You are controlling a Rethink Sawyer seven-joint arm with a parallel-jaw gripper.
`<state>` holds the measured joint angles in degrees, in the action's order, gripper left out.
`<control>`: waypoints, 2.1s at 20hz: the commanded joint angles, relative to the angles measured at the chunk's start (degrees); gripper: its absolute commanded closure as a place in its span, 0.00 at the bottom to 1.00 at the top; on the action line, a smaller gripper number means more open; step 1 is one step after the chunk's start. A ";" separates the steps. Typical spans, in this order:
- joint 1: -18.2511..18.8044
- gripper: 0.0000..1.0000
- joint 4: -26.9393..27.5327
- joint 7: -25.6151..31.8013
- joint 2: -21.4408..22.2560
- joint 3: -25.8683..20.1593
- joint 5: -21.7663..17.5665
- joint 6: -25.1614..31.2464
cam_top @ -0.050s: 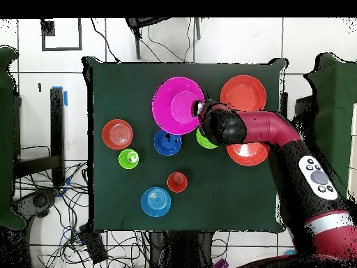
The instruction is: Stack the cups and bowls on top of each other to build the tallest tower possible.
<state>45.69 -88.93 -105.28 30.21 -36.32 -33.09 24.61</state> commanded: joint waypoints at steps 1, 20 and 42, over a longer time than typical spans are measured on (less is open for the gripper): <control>0.26 1.00 -1.86 15.06 -1.62 -3.23 -4.64 6.11; 1.81 0.00 -2.10 15.47 -2.36 -5.33 -5.46 7.84; 1.27 0.00 -1.73 14.29 -1.93 -5.48 -6.78 7.34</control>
<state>48.19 -89.25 -105.28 29.69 -40.13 -35.43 26.48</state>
